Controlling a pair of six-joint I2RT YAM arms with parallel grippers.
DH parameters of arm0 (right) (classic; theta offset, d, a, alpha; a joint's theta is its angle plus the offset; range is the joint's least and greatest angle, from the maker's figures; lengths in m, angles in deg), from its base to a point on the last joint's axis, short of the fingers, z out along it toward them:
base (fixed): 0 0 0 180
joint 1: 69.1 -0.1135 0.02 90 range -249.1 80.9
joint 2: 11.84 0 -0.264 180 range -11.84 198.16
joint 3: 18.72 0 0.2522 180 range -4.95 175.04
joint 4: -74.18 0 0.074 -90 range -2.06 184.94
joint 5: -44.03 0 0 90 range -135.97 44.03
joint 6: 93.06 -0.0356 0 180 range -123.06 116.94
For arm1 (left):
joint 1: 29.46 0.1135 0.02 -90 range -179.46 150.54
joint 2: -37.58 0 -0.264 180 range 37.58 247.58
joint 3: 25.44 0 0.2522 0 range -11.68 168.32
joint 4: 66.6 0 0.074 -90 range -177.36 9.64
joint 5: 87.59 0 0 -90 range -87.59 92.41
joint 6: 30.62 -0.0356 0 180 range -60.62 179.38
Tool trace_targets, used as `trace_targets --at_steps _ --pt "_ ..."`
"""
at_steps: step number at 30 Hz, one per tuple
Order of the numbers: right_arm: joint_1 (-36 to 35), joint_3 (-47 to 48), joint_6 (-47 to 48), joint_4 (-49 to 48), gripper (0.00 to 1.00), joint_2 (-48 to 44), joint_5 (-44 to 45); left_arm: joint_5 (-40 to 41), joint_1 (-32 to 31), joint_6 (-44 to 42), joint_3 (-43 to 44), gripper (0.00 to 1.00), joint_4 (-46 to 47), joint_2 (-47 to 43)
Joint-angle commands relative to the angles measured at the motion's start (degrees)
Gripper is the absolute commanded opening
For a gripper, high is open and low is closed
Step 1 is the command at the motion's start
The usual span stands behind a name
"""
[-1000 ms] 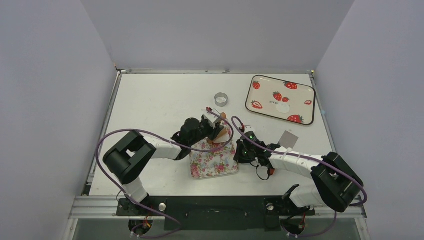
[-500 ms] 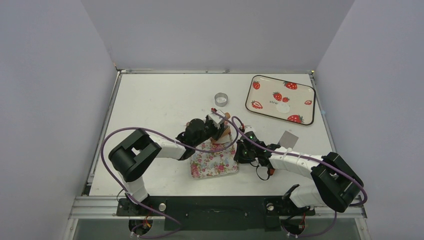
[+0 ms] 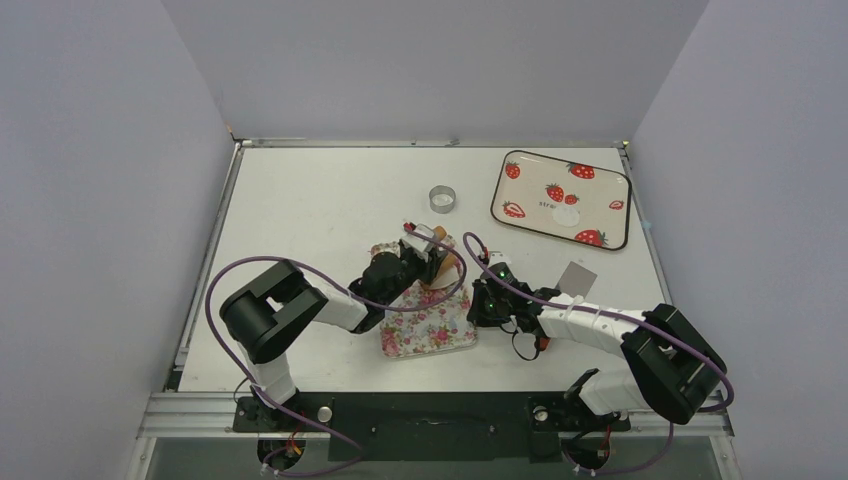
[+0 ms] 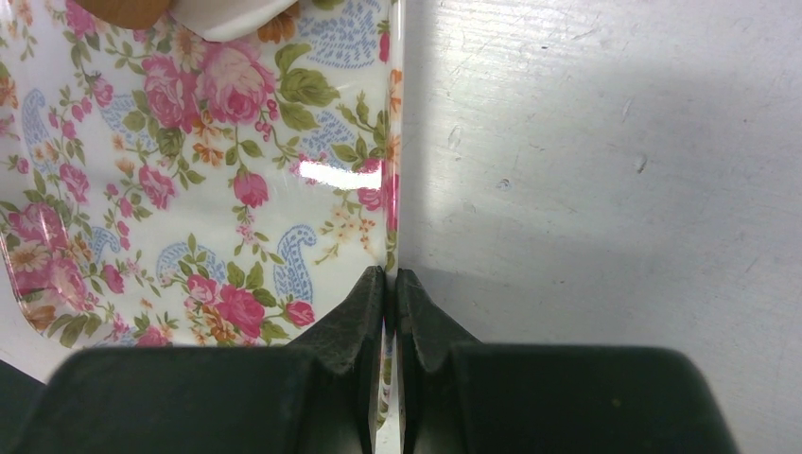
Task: Roll out the dumpling wrappers from the dough
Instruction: Flatten out the dough on the work surface.
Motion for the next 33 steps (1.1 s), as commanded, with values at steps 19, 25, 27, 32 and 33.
trace_targets --at_steps 19,25,27,32,33 --pt "-0.8 -1.4 2.4 7.7 0.0 5.7 -0.8 7.2 2.2 -1.9 -4.5 0.0 -17.0 7.1" --pt "-0.7 -0.7 3.0 7.4 0.0 7.0 -1.4 10.6 2.0 0.8 -4.3 0.0 -19.9 7.7" --pt "-0.6 -0.7 3.0 7.4 0.0 6.9 -1.4 12.6 2.1 2.3 -3.5 0.0 -21.7 8.1" --pt "-0.4 -1.2 2.7 7.5 0.0 6.7 -1.1 17.9 2.3 5.2 -2.7 0.0 -23.4 7.6" --pt "-0.2 -1.3 2.5 7.5 0.0 6.7 -1.0 18.4 2.4 5.3 -2.3 0.0 -24.0 6.9"
